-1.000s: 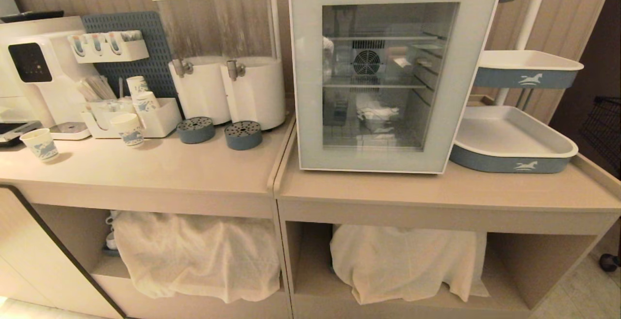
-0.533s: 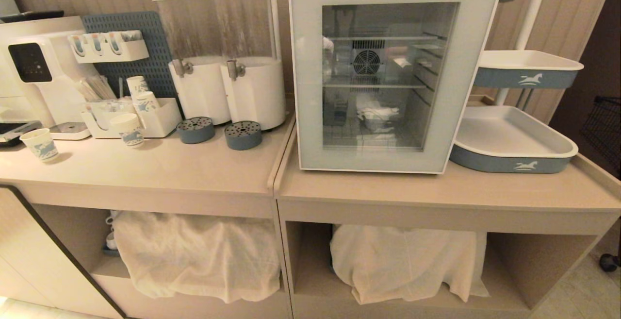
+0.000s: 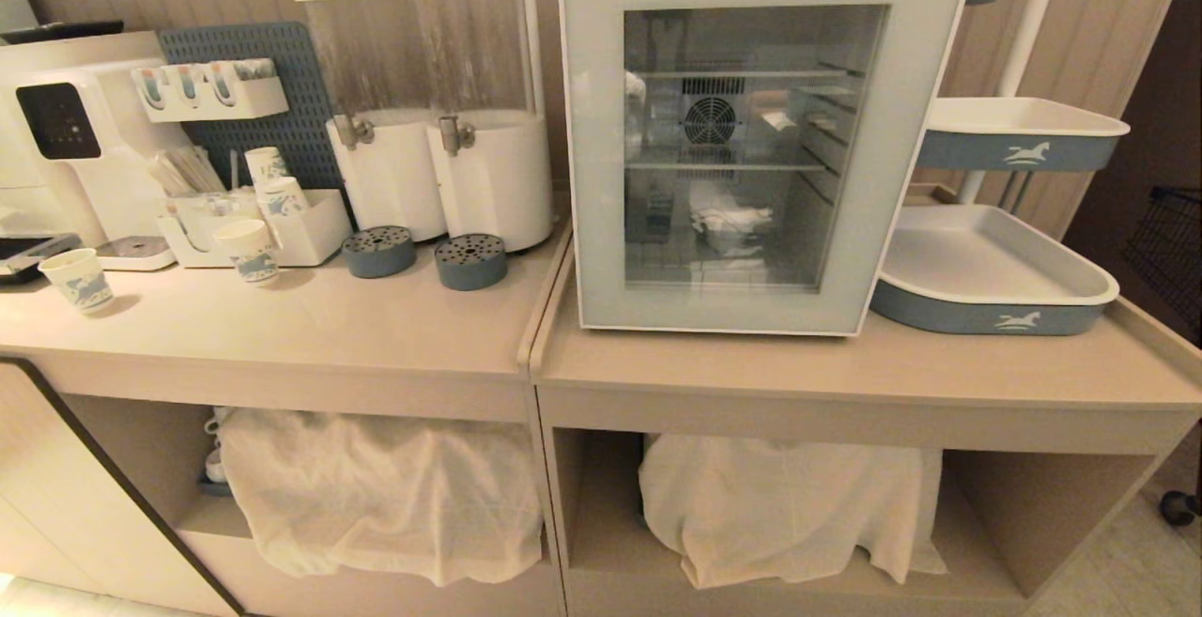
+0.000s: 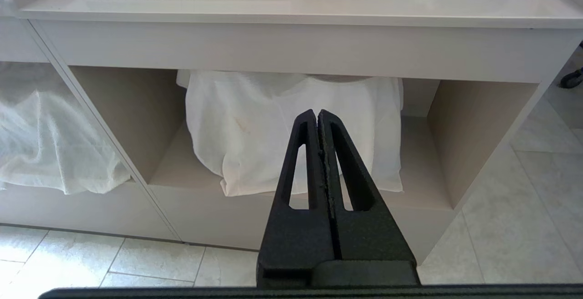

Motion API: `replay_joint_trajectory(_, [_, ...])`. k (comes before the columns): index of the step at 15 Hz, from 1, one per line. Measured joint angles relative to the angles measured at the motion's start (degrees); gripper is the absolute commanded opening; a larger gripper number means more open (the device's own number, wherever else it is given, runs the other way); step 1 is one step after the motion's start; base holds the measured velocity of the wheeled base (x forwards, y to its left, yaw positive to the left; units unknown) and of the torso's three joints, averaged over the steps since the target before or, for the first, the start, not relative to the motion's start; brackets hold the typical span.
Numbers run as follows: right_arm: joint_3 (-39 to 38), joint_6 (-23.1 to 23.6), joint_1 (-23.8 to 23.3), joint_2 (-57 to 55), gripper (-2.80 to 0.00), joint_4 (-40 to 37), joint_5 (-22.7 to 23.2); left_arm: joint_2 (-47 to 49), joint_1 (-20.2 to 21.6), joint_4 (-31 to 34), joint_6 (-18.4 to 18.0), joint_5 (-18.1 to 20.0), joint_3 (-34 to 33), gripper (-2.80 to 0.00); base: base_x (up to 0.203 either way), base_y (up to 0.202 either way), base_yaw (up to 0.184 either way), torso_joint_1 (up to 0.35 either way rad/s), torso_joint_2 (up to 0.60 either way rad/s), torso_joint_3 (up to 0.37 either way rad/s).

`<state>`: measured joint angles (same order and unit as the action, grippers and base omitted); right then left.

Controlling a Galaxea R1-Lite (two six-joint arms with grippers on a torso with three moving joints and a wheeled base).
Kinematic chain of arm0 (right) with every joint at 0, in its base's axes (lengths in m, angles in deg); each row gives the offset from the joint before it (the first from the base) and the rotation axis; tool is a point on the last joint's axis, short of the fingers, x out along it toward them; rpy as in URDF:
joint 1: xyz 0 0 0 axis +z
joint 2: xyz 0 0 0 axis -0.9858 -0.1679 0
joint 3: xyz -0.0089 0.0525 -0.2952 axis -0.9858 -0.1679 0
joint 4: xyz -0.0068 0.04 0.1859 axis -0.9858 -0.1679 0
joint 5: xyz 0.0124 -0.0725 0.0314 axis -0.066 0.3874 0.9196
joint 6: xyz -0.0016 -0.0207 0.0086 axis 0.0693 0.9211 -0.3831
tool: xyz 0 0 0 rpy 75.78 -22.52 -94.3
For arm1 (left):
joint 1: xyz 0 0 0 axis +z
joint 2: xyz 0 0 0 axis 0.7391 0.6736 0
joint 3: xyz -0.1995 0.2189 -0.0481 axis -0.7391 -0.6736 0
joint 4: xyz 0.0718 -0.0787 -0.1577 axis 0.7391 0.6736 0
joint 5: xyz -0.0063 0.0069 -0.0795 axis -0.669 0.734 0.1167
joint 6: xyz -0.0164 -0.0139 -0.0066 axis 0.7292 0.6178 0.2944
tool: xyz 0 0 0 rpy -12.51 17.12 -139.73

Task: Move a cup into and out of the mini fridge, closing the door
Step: Open the freezer door

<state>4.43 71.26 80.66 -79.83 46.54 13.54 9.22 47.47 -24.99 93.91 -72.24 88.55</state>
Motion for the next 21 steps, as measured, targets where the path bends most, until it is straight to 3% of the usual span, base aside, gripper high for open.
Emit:
replay_joint_trajectory(7, [0.0,-0.22,-0.04,0.0,-2.8,0.0,0.07,0.0,0.0,-0.06,-0.23,-0.01,0.0,-2.8,0.0,0.0,0.0,0.0,0.0,0.0])
replay_joint_trajectory(17, [0.0,-0.24,0.0,0.0,-2.8,0.02,0.09,0.0,-0.02,-0.01,-0.26,0.01,0.0,-2.8,0.184,0.0,-0.001,0.002,0.0,0.002])
replay_joint_trajectory(21, [-0.02,-0.23,-0.02,0.0,-2.8,0.0,0.08,0.0,0.02,-0.09,-0.22,-0.01,0.0,-2.8,0.024,0.0,-0.001,0.001,0.0,0.002])
